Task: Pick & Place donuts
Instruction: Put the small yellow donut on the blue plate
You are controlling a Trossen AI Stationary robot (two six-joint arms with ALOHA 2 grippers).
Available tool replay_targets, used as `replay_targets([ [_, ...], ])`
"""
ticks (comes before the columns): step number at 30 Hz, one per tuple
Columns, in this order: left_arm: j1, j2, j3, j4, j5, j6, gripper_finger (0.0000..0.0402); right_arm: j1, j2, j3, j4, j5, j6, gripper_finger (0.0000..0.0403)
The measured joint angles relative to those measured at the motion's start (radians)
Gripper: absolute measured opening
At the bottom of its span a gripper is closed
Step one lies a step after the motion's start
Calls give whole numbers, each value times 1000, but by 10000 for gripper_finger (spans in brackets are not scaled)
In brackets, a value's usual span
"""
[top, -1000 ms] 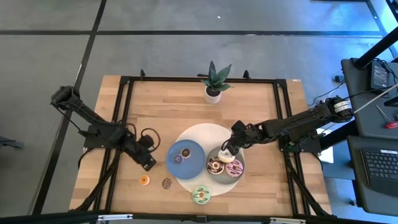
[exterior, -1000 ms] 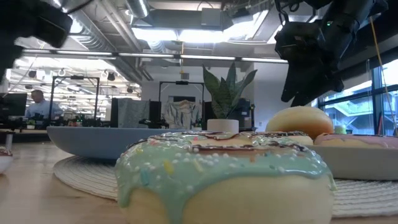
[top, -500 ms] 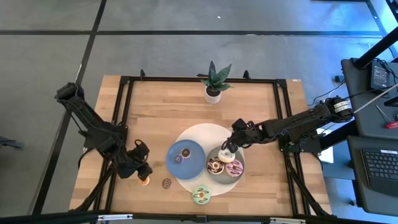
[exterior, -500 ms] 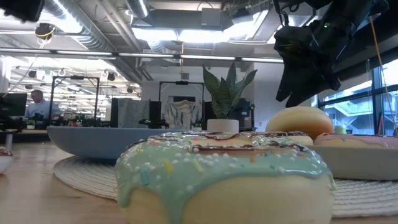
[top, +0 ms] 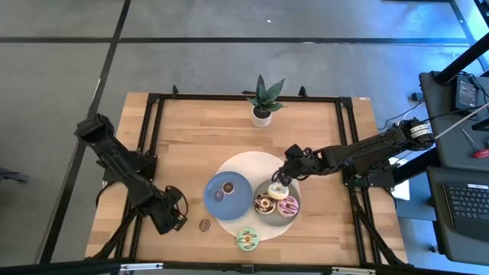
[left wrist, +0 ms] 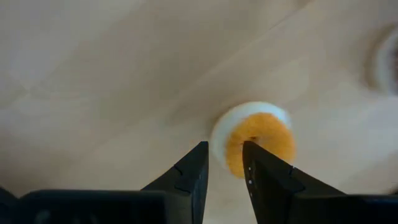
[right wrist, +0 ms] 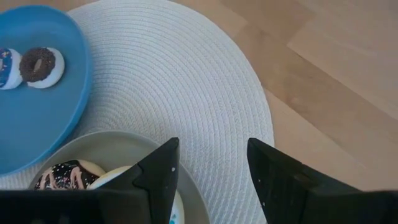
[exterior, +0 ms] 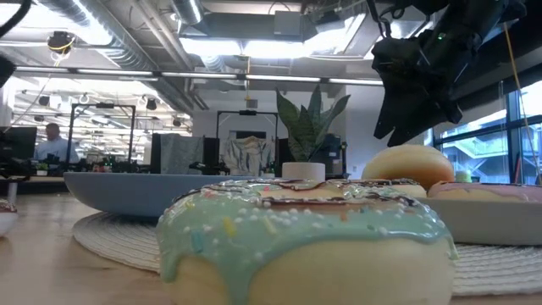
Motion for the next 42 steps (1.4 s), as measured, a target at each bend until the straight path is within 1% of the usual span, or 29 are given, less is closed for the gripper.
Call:
replay_targets([
  [2, 0, 34, 0, 3, 36, -8, 93, 0, 0, 0, 0, 0, 0, 191],
  [4, 0, 59, 0, 15, 51, -23, 93, 0, 0, 0, 0, 0, 0, 191],
  [11, 0, 71, 0, 53, 35, -29, 97, 0, 0, 0, 0, 0, 3, 191],
  [18, 2, 71, 0, 127, 31, -34, 93, 0, 0, 0, 0, 0, 2, 191],
  [26, 2, 71, 0, 130, 30, -34, 96, 0, 0, 0, 0, 0, 0, 190],
  [31, 2, 71, 0, 131, 29, -34, 80, 0, 0, 0, 0, 0, 0, 190],
  [42, 2, 71, 0, 131, 29, -14, 21, 0, 0, 0, -1, 0, -4, 190],
])
